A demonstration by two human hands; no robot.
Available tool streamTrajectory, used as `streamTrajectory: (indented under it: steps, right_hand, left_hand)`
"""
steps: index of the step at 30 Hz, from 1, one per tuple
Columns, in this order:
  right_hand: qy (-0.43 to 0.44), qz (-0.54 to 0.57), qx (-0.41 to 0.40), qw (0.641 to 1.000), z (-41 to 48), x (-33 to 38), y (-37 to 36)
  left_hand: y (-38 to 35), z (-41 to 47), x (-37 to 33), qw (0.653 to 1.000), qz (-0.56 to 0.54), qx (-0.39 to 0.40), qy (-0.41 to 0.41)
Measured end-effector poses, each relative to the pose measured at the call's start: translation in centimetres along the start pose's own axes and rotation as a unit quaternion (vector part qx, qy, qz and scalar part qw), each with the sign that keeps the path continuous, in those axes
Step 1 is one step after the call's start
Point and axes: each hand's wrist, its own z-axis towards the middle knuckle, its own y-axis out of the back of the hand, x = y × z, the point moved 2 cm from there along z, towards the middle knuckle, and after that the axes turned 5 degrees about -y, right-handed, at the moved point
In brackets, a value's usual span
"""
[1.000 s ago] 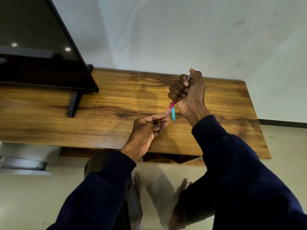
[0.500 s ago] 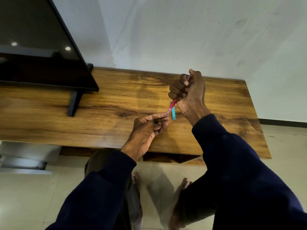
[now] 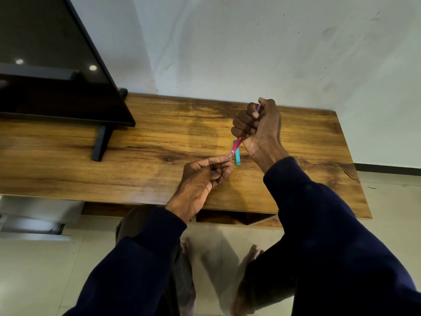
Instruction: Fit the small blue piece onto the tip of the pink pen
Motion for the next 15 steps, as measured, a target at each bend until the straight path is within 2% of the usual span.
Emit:
streamTrajectory:
  steps: [15]
  right_hand:
    - [-0.002,0.008,-0.002,1.000,-0.01,-0.05,0.23]
  left_hand:
    - [0.06,0.24,0.21,1.000,0.014,-0.005,0.004]
